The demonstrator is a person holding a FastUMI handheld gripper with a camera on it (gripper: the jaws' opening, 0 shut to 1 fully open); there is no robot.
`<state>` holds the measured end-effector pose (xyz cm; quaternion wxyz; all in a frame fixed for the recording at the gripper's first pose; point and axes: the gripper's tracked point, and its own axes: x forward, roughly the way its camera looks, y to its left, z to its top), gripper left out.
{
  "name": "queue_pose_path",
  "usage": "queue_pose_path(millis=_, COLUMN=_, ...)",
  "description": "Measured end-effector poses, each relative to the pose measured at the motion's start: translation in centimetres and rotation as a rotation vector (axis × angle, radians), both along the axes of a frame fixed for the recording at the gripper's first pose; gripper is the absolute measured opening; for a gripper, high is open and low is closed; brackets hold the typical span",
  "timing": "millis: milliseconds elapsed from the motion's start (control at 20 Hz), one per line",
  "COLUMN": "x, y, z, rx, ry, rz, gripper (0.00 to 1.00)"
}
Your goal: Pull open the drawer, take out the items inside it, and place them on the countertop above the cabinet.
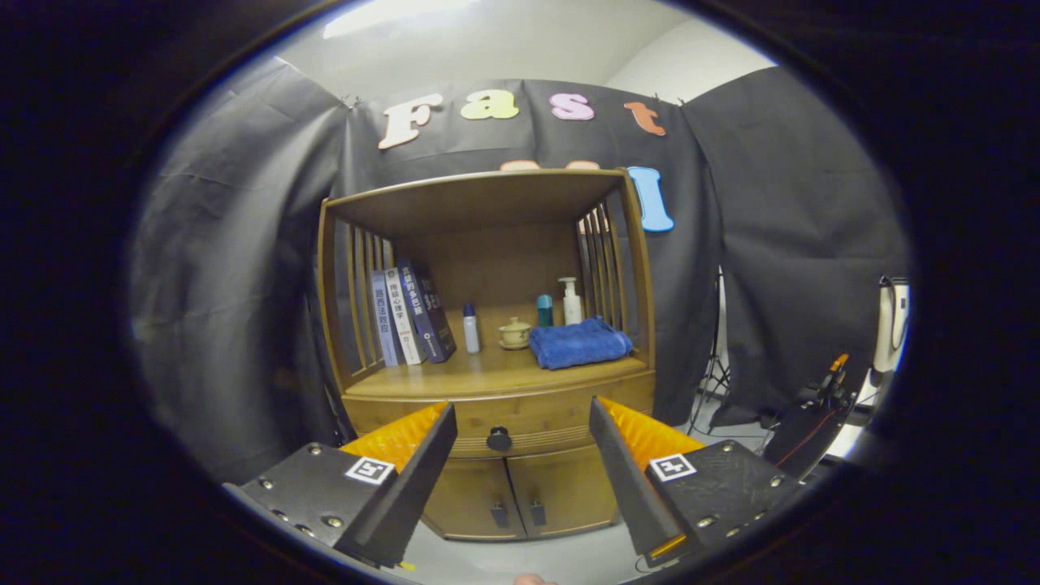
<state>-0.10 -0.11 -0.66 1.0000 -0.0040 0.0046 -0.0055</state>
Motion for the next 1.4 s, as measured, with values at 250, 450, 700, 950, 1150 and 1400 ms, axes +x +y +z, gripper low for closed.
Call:
queue_pose_path(millis=250, x=0.0, y=-0.4, z=-0.4, rx=0.001, ry=0.008, rz=-0.012, gripper=0.98)
queue_pose_path(millis=450, x=0.3, y=-0.6, z=-0.9, rx=-0.006, ry=0.012, rz=-0.017, gripper=0.98)
queue_pose_path(millis=700, x=2.0, y=-0.5, z=-1.3, rx=0.024, ry=-0.003, rz=-0.011, gripper=0.98)
queue_pose_path(millis=950, x=4.4, y=-0.8, z=-3.9, rx=0.01, ry=0.024, rz=-0.023, gripper=0.99)
queue_pose_path(millis=1150, x=6.0, y=-0.6, z=-7.3, rx=-0.024, ry=0.061, rz=-0.018, gripper=0.98)
queue_pose_path(millis=1400, x=9.2, y=-0.2, z=-11.2, rx=-0.034, ry=0.114, rz=-0.006, gripper=0.99)
